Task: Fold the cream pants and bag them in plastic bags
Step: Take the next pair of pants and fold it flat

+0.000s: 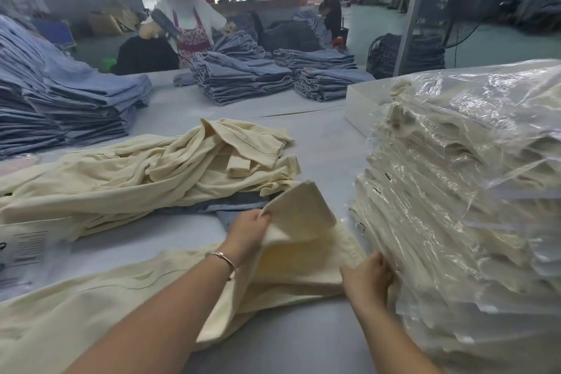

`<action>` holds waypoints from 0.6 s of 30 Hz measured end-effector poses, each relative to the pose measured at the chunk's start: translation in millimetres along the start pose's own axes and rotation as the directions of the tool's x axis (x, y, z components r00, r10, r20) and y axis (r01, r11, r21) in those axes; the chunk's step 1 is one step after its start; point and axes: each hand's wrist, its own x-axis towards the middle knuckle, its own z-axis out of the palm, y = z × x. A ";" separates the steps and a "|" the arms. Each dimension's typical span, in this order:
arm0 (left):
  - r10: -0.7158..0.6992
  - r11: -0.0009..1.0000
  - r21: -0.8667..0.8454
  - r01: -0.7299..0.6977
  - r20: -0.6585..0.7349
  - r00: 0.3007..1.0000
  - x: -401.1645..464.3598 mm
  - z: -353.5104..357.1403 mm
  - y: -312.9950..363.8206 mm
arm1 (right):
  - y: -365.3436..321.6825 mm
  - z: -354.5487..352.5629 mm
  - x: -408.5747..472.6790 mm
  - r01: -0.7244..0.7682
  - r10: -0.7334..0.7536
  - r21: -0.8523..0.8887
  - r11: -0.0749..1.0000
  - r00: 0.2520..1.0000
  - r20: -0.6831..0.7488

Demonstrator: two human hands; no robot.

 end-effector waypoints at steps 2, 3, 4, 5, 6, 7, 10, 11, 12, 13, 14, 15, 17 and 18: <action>0.018 0.999 -0.030 -0.018 -0.010 1.000 11.4 -19.3 3.1 | 1.0 3.3 3.4 -0.085 0.086 -0.010 0.996 0.994 0.074; 0.039 0.998 -0.047 -0.040 -0.027 0.999 15.8 -28.5 7.0 | -0.5 1.4 7.4 -0.152 0.149 0.016 0.988 0.980 0.132; 0.067 0.996 -0.060 -0.070 -0.046 0.997 19.9 -37.7 11.5 | -1.7 -2.0 10.8 -0.213 0.196 0.066 0.975 0.959 0.204; 0.099 0.992 -0.075 -0.104 -0.060 0.993 23.4 -47.1 17.8 | 0.0 -3.5 13.7 -0.260 0.211 0.150 0.954 0.937 0.279; 0.130 0.986 -0.092 -0.136 -0.069 0.989 26.9 -56.2 24.9 | 1.5 -4.9 12.5 -0.286 0.195 0.229 0.930 0.915 0.352; 0.165 0.980 -0.102 -0.172 -0.073 0.984 29.8 -64.6 32.2 | 3.7 -5.2 8.8 -0.300 0.159 0.309 0.903 0.899 0.408; 0.290 0.956 -0.019 -0.292 -0.089 0.953 35.3 -84.8 53.9 | 7.9 -3.9 1.5 -0.185 -0.027 0.579 0.794 0.941 0.337; 0.337 0.941 0.045 -0.334 -0.103 0.936 35.6 -88.4 59.7 | 5.4 -6.7 -0.9 -0.138 -0.074 0.660 0.739 0.956 0.283; 0.404 0.912 0.135 -0.387 -0.126 0.906 34.4 -89.4 64.4 | 2.0 -9.2 -0.9 -0.123 -0.085 0.729 0.673 0.967 0.241; 0.493 0.859 0.246 -0.449 -0.164 0.854 30.8 -87.3 66.8 | -1.7 -11.4 0.9 -0.163 -0.049 0.780 0.604 0.969 0.241; 0.600 0.780 0.362 -0.511 -0.202 0.774 25.6 -81.9 67.2 | -6.3 -13.8 3.8 -0.240 0.008 0.808 0.538 0.960 0.279; 0.715 0.671 0.473 -0.570 -0.211 0.667 16.5 -71.8 64.5 | -9.4 -15.9 6.3 -0.314 0.064 0.804 0.506 0.942 0.328; 0.868 0.427 0.593 -0.683 -0.058 0.493 -6.6 -37.8 48.3 | -9.4 -18.4 8.4 -0.373 0.137 0.742 0.558 0.923 0.360; 0.881 0.336 0.594 -0.731 0.075 0.467 -17.2 -15.9 34.7 | -5.5 -16.7 9.5 -0.362 0.154 0.724 0.587 0.928 0.339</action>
